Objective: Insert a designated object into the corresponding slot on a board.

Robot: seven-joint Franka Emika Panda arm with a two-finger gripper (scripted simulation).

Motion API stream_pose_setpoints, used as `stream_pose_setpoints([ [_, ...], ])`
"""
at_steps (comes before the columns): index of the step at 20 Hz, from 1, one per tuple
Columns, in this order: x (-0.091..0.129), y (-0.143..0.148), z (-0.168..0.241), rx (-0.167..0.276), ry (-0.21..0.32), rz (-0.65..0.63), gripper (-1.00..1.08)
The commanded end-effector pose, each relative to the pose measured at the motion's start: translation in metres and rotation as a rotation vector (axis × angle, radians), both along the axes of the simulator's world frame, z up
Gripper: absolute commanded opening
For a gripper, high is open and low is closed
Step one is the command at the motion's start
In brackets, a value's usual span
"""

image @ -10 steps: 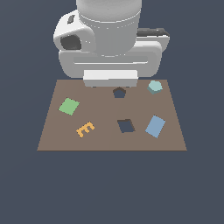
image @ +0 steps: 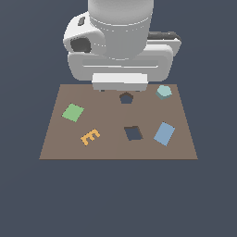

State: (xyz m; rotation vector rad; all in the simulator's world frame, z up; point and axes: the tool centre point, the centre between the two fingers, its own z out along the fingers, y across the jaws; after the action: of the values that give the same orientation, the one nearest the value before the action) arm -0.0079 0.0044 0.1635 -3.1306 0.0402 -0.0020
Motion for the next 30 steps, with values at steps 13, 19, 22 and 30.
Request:
stream_pose_setpoints([
  [13, -0.043, 0.051, -0.037, -0.003, 0.002, -0.184, 1.0],
  [19, -0.065, 0.087, -0.061, -0.005, 0.002, -0.303, 1.0],
  [22, -0.073, 0.105, -0.072, -0.006, 0.003, -0.359, 1.0],
  [30, -0.087, 0.145, -0.096, -0.009, 0.003, -0.474, 1.0],
])
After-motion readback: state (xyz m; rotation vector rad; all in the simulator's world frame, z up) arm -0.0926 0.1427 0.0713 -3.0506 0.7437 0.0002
